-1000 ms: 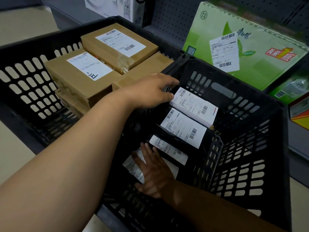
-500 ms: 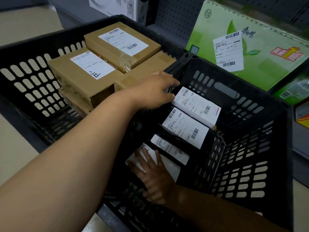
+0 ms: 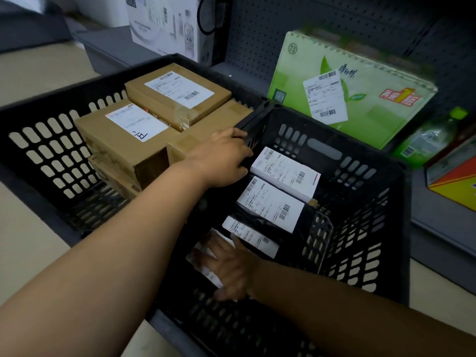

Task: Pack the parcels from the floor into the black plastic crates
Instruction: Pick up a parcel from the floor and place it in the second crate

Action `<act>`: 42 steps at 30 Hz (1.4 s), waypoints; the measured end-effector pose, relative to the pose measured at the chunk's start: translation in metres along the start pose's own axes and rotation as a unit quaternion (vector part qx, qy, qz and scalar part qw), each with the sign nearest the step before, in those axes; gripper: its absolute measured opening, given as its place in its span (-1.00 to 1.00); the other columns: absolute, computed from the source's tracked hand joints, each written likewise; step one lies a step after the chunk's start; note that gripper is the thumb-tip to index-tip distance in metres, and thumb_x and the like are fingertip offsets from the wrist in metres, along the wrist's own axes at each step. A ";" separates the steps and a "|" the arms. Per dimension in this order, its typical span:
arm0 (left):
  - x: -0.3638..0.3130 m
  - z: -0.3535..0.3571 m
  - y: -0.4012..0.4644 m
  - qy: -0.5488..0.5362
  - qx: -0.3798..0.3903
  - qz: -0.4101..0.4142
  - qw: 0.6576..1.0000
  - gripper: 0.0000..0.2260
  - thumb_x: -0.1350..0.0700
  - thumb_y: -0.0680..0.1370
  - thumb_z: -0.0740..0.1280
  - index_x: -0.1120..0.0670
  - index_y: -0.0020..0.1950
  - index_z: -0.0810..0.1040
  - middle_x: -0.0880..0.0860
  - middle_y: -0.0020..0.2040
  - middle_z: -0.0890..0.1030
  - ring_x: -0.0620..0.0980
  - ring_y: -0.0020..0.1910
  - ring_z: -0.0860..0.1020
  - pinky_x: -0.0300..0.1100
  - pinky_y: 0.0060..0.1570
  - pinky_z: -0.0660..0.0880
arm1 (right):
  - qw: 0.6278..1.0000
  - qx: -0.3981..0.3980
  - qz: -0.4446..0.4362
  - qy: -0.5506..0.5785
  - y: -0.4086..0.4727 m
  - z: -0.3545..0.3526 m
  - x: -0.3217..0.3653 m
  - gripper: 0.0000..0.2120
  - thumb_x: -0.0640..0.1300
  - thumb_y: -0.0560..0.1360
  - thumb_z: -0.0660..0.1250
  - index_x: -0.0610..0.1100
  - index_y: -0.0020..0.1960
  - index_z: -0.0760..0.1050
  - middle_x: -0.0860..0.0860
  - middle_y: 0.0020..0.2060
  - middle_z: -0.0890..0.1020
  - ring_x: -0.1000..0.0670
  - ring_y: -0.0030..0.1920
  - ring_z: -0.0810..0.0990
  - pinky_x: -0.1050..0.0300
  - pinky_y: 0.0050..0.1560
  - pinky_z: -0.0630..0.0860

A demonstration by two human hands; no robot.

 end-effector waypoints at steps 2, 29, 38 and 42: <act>-0.004 0.000 -0.002 0.022 0.002 0.002 1.000 -0.61 -0.03 0.53 0.26 0.02 0.34 0.45 -0.02 0.28 0.50 -0.06 0.46 0.12 -0.12 0.38 0.09 | 1.000 -0.007 -0.002 -0.007 -0.015 -0.024 -0.003 -0.13 0.08 0.44 0.37 -0.02 0.54 -0.10 -0.11 0.53 -0.11 -0.13 0.51 -0.22 -0.34 0.44 -0.11; -0.510 -0.003 0.064 0.133 -0.081 0.361 0.919 -0.28 0.09 0.29 0.51 0.15 0.41 0.36 0.17 0.37 0.43 0.21 0.10 0.56 0.02 -0.07 0.51 | 0.869 -0.242 0.430 -0.038 -0.631 -0.016 -0.226 -0.23 0.05 0.49 0.31 0.04 0.54 -0.05 -0.03 0.53 0.06 -0.09 0.48 0.08 0.05 0.46 -0.03; -0.717 0.065 0.041 0.045 -0.025 0.423 0.905 -0.23 0.01 0.46 0.37 0.06 0.55 0.02 0.07 0.51 0.21 0.14 0.31 0.44 -0.02 0.17 0.44 | 0.742 -0.188 0.638 0.083 -0.893 0.184 -0.256 -0.27 -0.04 0.51 0.30 -0.01 0.54 -0.02 -0.08 0.52 0.09 -0.15 0.47 0.13 -0.05 0.40 0.13; -0.786 0.110 0.026 0.014 0.033 0.434 0.900 -0.22 -0.02 0.51 0.31 -0.01 0.55 -0.14 0.02 0.56 0.01 0.09 0.40 0.33 -0.03 0.26 0.38 | 0.667 -0.180 0.712 0.129 -0.969 0.271 -0.249 -0.28 -0.03 0.50 0.32 -0.06 0.54 0.03 -0.13 0.49 0.18 -0.20 0.41 0.24 -0.06 0.36 0.24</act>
Point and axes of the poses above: each hand's wrist, its own y-axis towards the middle knuckle, its own z-axis out of the palm, x = y × z, the point moved 10 cm from there along y, towards the middle knuckle
